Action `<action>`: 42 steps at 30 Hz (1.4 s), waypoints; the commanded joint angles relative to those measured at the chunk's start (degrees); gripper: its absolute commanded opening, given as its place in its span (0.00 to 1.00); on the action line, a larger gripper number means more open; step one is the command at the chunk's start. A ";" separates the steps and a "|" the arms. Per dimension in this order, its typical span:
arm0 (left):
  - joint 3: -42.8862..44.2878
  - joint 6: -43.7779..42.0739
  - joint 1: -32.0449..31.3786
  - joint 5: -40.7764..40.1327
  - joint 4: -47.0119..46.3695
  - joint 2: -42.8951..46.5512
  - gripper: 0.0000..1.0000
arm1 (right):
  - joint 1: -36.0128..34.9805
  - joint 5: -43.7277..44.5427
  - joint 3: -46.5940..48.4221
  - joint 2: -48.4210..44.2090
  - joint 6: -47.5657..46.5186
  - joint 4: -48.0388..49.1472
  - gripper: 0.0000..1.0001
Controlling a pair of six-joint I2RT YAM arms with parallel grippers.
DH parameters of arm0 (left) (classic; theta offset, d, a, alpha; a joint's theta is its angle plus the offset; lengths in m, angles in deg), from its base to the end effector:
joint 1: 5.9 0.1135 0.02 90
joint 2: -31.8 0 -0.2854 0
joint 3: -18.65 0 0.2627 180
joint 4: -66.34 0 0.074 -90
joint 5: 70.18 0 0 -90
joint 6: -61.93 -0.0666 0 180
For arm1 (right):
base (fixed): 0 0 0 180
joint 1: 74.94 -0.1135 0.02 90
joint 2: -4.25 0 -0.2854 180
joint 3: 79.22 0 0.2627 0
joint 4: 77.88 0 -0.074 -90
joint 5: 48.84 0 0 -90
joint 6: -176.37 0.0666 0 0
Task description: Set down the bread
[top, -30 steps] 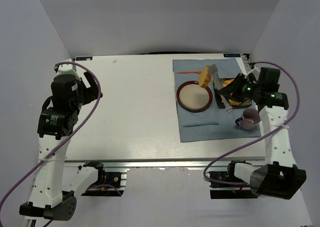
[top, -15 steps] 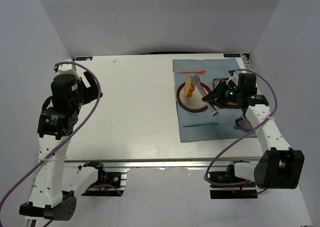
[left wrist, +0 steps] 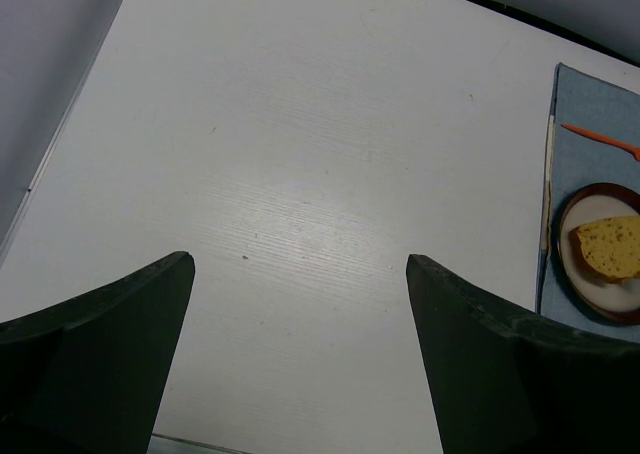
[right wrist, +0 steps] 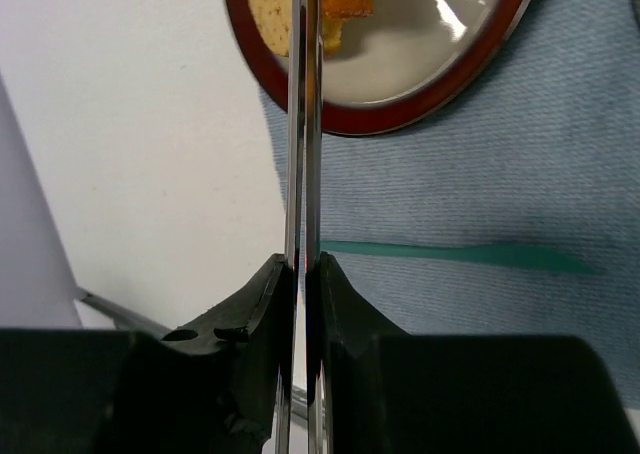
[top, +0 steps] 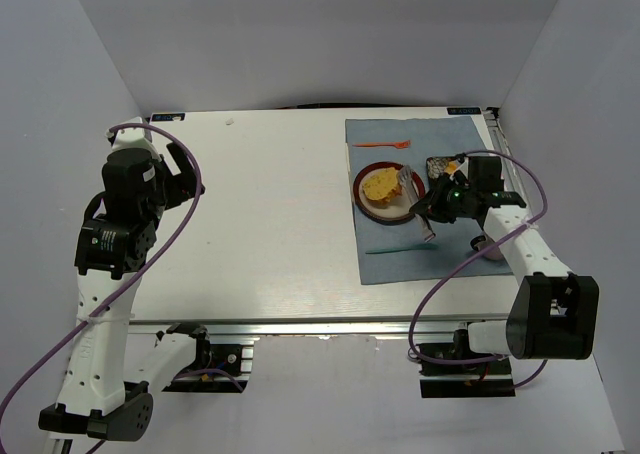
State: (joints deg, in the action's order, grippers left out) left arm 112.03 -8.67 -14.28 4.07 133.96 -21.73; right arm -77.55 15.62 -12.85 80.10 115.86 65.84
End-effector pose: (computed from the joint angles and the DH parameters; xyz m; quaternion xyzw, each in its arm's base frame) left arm 0.1750 -0.0075 0.4470 -0.1519 0.8373 -0.0090 0.5251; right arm 0.3013 0.0425 0.2509 0.1290 0.8981 0.2983 0.2963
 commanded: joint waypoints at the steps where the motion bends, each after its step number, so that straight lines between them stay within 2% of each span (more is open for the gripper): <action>1: 0.59 0.20 -0.23 -0.95 0.17 0.63 0.98 | -0.02 5.93 -0.17 -1.15 -1.54 -1.71 0.00; 13: 0.06 0.29 -0.23 -0.34 -0.18 0.28 0.98 | -0.02 9.19 0.09 -0.27 -3.57 -4.18 0.00; 17: -0.11 0.29 -0.23 -0.51 -0.10 0.45 0.98 | -0.02 9.37 0.80 -0.27 -3.83 -4.79 0.11; 22: -0.20 0.29 -0.23 -0.42 -0.18 0.45 0.98 | -0.02 9.90 2.90 -0.44 -4.09 -5.84 0.18; 26: -0.03 0.20 -0.23 -0.42 -0.18 0.54 0.98 | -0.02 9.81 4.13 -0.53 -4.45 -6.90 0.29; 35: -0.29 0.38 -0.23 -0.25 -0.18 0.72 0.98 | -0.03 10.33 5.81 -1.23 -4.97 -8.21 0.42; 42: -0.20 0.47 -0.23 0.10 -0.27 0.63 0.98 | -0.02 11.83 8.96 -2.46 -5.94 -10.76 0.44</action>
State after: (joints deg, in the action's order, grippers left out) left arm 112.01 -8.51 -14.28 3.98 133.93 -21.71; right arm -77.59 26.33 -8.06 79.95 111.25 56.51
